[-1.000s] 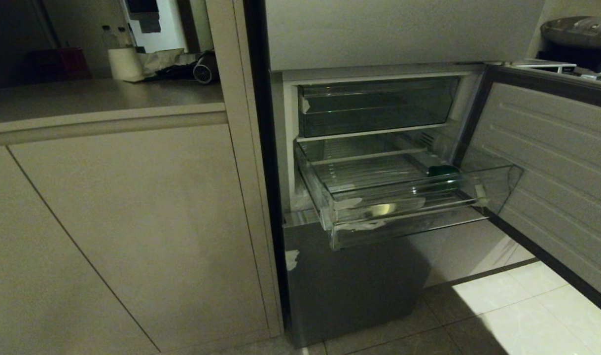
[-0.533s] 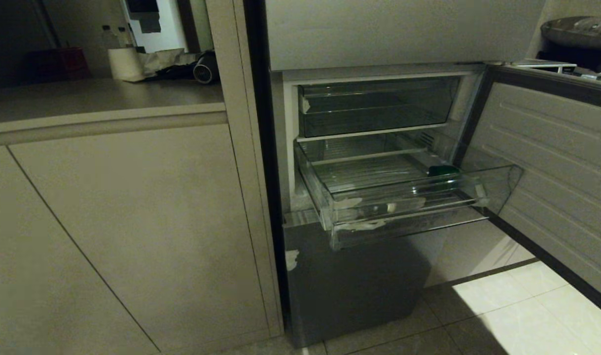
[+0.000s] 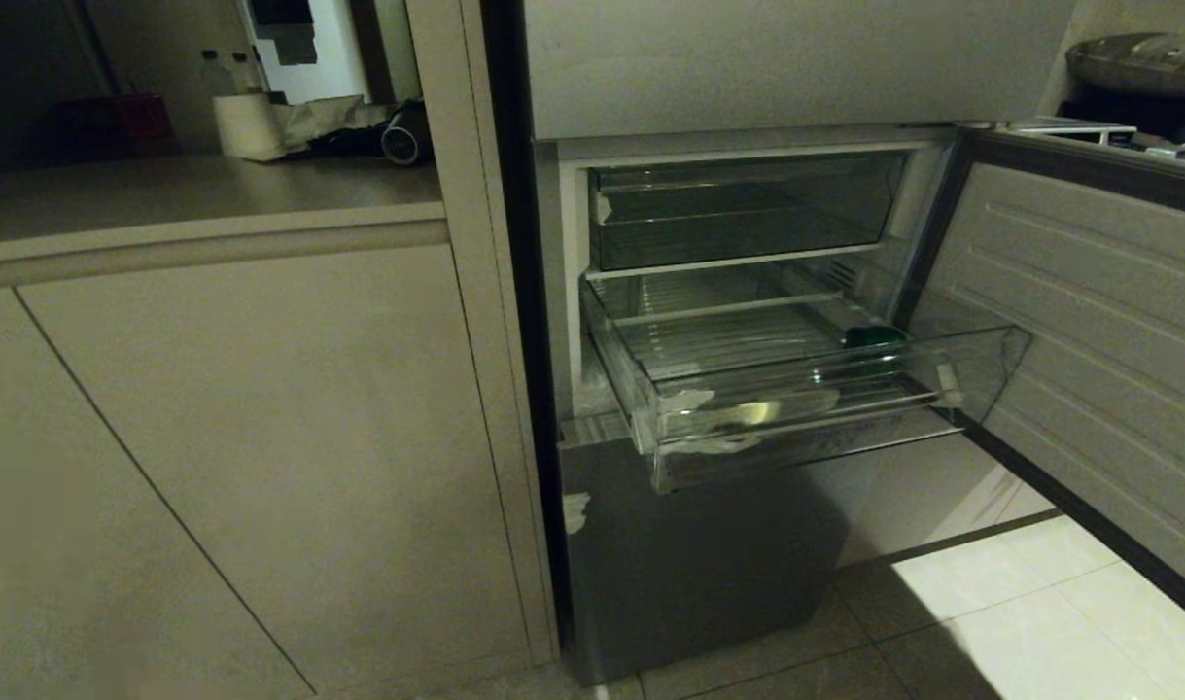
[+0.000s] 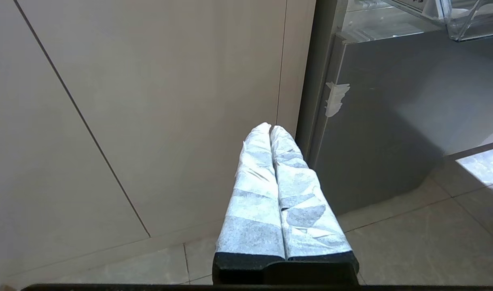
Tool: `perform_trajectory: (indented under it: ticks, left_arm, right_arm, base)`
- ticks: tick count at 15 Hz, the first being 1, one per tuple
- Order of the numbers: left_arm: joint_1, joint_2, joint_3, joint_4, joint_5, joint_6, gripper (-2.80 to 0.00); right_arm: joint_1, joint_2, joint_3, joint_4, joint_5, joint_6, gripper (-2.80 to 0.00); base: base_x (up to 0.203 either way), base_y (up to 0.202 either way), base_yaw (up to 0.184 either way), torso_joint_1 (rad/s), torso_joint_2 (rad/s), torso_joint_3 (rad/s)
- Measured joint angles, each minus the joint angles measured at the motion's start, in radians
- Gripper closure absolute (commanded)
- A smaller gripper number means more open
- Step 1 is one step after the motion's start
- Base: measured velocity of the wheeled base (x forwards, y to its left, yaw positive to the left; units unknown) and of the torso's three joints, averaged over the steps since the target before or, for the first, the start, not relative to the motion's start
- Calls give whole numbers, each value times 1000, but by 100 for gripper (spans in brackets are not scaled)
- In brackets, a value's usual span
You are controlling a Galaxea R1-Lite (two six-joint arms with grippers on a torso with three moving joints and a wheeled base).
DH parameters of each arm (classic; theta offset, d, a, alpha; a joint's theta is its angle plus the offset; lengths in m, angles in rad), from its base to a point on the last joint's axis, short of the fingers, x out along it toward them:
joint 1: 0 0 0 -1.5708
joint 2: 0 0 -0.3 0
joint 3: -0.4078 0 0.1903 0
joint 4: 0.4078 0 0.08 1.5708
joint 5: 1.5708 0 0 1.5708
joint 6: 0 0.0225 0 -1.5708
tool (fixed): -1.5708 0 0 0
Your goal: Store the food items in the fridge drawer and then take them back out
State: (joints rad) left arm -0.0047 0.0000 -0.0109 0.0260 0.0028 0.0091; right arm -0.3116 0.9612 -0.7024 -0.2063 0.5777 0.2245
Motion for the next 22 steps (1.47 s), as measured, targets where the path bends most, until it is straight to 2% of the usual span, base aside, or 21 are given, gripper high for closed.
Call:
perform_trajectory:
  ticks: [1, 2, 3, 4, 5, 7, 9, 11, 12, 15, 18, 22]
  left_arm:
    - [0, 0, 0, 0, 0, 0, 0]
    - [0, 0, 0, 0, 0, 0, 0]
    - [0, 0, 0, 0, 0, 0, 0]
    - [0, 0, 0, 0, 0, 0, 0]
    - [0, 0, 0, 0, 0, 0, 0]
    - [0, 0, 0, 0, 0, 0, 0]
    - [0, 0, 0, 0, 0, 0, 0]
    - [0, 0, 0, 0, 0, 0, 0]
    - [0, 0, 0, 0, 0, -1, 0]
    - [0, 0, 0, -1, 0, -3, 0]
    - [0, 0, 1, -3, 0, 2, 0]
    - [0, 0, 0, -3, 0, 4, 0]
  right_arm:
    - [86, -29, 71, 6, -149, -44, 0]
    - [139, -62, 122, 9, -264, -82, 0]
    - [171, -92, 164, 11, -360, -108, 0]
    - [188, -112, 198, 12, -409, -119, 0]
    - [196, -119, 224, 10, -408, -121, 0]
    - [203, -123, 245, 8, -355, -124, 0]
    - [205, -113, 246, 13, -327, -172, 0]
    - [205, -85, 236, 14, -355, -255, 0]
    - [204, -68, 228, 15, -383, -268, 0]
    - [205, -19, 213, 14, -410, -264, 0]
    - [213, 24, 177, 18, -403, -256, 0]
    - [224, 71, 106, 109, -404, -231, 0]
  base:
    - [0, 0, 0, 0, 0, 0]
    - [0, 0, 0, 0, 0, 0]
    - [0, 0, 0, 0, 0, 0]
    - [0, 0, 0, 0, 0, 0]
    - [0, 0, 0, 0, 0, 0]
    - [0, 0, 0, 0, 0, 0]
    - [0, 0, 0, 0, 0, 0]
    - [0, 0, 0, 0, 0, 0]
    - [0, 0, 0, 0, 0, 0]
    - [0, 0, 0, 0, 0, 0]
    - [166, 0, -1, 0, -2, 4]
    - [196, 0, 0, 9, 4, 0]
